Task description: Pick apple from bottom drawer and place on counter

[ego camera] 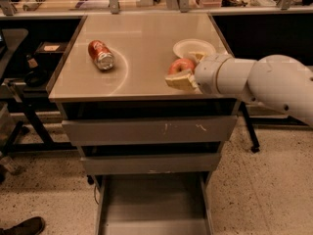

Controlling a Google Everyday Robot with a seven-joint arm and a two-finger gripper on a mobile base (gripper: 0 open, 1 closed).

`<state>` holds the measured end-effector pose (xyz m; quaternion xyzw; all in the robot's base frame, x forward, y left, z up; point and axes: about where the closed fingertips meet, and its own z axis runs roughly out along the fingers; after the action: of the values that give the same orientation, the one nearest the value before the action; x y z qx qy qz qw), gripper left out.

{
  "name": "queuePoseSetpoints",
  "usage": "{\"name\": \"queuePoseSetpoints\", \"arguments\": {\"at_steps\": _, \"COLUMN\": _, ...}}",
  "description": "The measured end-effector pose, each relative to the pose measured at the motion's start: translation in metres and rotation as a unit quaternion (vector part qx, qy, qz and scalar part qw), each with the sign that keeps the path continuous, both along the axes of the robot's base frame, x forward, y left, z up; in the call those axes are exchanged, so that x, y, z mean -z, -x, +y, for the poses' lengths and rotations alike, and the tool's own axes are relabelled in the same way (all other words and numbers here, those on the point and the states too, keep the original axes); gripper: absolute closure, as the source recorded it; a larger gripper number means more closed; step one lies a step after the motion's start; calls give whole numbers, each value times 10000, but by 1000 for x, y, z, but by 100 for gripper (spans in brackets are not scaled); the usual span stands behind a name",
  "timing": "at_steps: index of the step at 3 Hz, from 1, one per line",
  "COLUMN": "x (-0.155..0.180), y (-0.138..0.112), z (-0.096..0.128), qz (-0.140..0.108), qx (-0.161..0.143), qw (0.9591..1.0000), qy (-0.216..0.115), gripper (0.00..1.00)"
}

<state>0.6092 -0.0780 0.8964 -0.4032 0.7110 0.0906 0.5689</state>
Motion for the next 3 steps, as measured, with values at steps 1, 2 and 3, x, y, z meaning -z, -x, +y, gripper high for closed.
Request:
{"name": "queuePoseSetpoints", "arguments": {"at_steps": 1, "x": -1, "y": -2, "z": 2, "qz": -10, "qx": -10, "qw": 10000, "qy": -1, "gripper": 100}}
{"name": "queuePoseSetpoints", "arguments": {"at_steps": 2, "x": -9, "y": -15, "z": 11, "qz": 54, "qx": -152, "qw": 9997, "qy": -202, "gripper": 100}}
{"name": "queuePoseSetpoints", "arguments": {"at_steps": 3, "x": -17, "y": -34, "z": 20, "qz": 200, "qx": -302, "qw": 9984, "qy": -429, "gripper": 100}}
